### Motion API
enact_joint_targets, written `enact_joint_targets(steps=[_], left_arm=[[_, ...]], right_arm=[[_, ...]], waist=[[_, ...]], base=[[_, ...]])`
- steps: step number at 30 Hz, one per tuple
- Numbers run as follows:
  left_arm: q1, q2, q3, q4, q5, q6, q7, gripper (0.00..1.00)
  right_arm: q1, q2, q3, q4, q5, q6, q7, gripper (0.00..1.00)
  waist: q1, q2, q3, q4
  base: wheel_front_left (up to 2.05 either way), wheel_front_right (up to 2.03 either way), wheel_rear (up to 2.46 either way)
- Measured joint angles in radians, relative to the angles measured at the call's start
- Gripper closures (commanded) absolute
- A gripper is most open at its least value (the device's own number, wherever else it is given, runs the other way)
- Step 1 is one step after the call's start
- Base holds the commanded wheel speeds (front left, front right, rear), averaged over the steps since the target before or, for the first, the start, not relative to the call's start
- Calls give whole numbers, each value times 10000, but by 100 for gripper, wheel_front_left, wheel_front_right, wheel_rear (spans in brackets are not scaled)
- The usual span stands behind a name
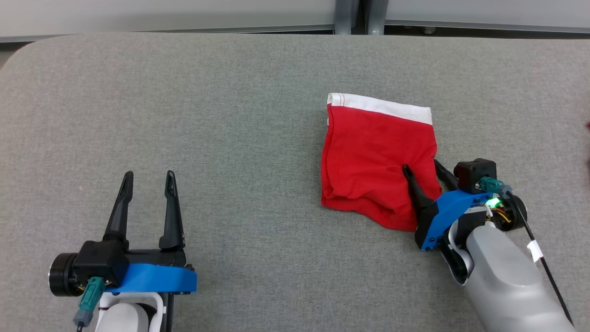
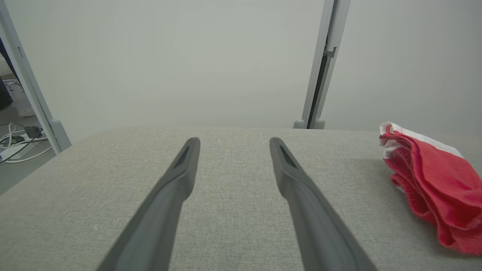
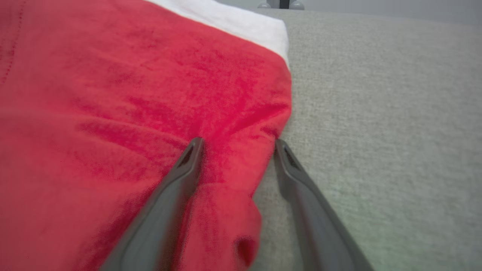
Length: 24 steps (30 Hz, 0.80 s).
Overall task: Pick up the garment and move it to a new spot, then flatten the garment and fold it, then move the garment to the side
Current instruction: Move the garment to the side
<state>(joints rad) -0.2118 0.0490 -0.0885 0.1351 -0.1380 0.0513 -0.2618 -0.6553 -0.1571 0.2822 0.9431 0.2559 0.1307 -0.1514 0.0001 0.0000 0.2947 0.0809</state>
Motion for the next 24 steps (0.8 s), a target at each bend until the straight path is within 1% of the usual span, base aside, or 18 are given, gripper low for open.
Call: enact_joint_targets(steps=[1,2,6,9,17,24], left_arm=[[-10,0,8,0,0,2,0,0],[-12,0,25,2,0,0,0,0],[-11,0,73,-6,10,-12,0,0],[-14,2,84,-33,88,-54,0,0],[-325,15,203,-136,474,-267,0,0],[-593,117,230,-94,738,-453,0,0]], right_arm=[[-32,27,56,52,127,0,-25,88],[-54,61,119,96,240,2,-92,100],[-124,69,372,182,477,13,-476,100],[-157,-48,562,134,525,13,-725,100],[-202,-1049,930,-539,548,4,-1041,100],[-185,-1737,1020,-1045,648,4,-1095,100]], waist=[[0,1,4,-26],[0,0,9,-64],[-1,0,36,-292],[0,1,69,-564],[0,1,277,-1691],[-1,0,493,-2836]], base=[[0,0,0],[0,0,0],[0,0,0],[0,0,0],[0,0,0],[0,0,0]])
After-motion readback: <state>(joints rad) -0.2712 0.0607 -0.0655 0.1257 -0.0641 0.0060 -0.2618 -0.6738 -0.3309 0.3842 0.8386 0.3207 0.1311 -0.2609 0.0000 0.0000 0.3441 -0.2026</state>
